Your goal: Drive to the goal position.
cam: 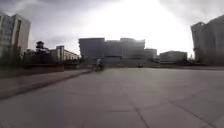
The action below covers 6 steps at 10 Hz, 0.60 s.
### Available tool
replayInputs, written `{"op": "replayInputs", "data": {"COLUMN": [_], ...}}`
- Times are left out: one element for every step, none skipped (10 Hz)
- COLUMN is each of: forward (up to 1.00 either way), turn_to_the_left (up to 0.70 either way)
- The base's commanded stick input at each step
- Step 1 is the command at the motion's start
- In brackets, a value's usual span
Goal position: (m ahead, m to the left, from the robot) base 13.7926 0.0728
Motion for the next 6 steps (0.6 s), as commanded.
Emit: {"op": "replayInputs", "data": {"forward": [0.85, 0.85, 0.85, 0.85, 0.85, 0.85], "turn_to_the_left": [0.00, 0.00, 0.00, 0.00, 0.00, 0.00]}}
